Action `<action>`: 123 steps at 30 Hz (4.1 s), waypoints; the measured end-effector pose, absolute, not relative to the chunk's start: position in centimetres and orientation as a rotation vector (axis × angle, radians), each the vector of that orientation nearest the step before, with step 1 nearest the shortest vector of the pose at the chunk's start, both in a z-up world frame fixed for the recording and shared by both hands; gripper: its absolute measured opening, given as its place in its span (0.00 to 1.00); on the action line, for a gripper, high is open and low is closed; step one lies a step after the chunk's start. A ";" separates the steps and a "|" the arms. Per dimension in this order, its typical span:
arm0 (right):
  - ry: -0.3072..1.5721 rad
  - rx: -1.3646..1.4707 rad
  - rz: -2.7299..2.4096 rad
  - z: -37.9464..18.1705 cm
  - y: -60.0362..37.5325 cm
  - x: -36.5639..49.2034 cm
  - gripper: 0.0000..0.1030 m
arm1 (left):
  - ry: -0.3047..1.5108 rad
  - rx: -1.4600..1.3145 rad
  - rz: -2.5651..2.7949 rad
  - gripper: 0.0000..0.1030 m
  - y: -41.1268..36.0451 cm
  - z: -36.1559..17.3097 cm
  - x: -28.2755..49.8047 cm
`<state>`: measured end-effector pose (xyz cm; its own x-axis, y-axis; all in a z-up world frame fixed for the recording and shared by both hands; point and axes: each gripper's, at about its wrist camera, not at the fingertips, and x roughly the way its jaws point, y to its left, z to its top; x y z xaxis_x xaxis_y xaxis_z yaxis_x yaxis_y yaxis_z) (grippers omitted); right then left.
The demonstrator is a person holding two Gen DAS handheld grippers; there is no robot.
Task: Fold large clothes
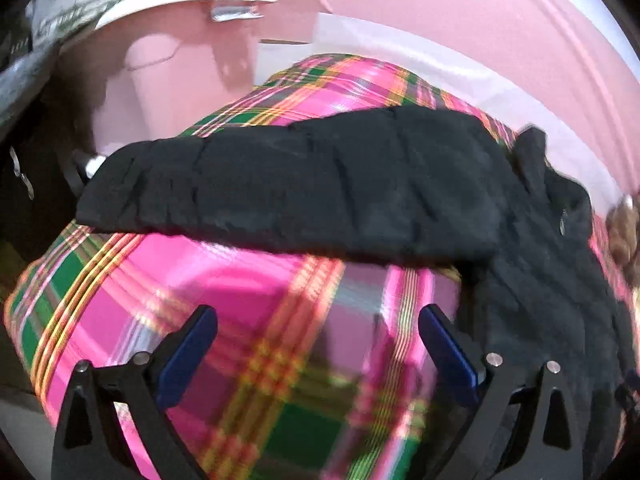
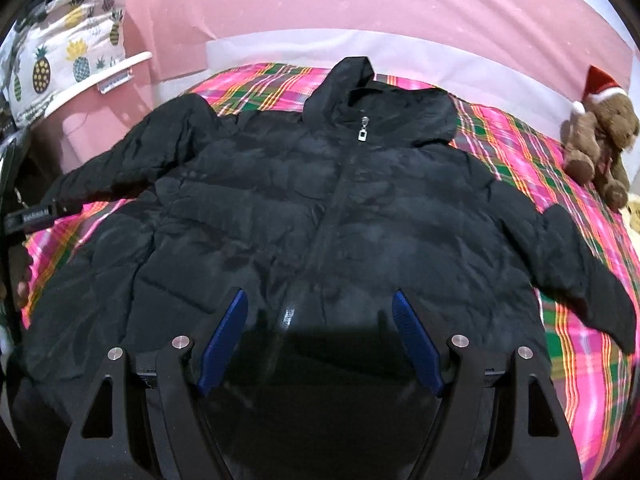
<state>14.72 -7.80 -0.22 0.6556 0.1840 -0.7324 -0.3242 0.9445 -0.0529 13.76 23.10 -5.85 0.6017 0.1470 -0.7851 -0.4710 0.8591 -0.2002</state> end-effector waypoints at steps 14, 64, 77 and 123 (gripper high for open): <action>0.850 -0.248 0.285 -3.3 -6.9 20.4 0.72 | 0.762 -0.494 0.486 0.42 29.5 -8.1 17.8; 0.814 0.126 0.140 -3.1 -25.3 19.1 0.72 | 0.752 -0.128 -0.425 0.65 -9.2 1.1 28.3; 0.824 0.163 0.200 -1.8 -24.0 23.4 0.72 | 0.690 -0.118 -0.332 0.74 -2.9 3.7 28.1; 0.829 0.021 0.158 -1.8 -20.1 31.2 0.57 | 0.776 -0.150 -0.051 0.66 10.4 -1.6 31.9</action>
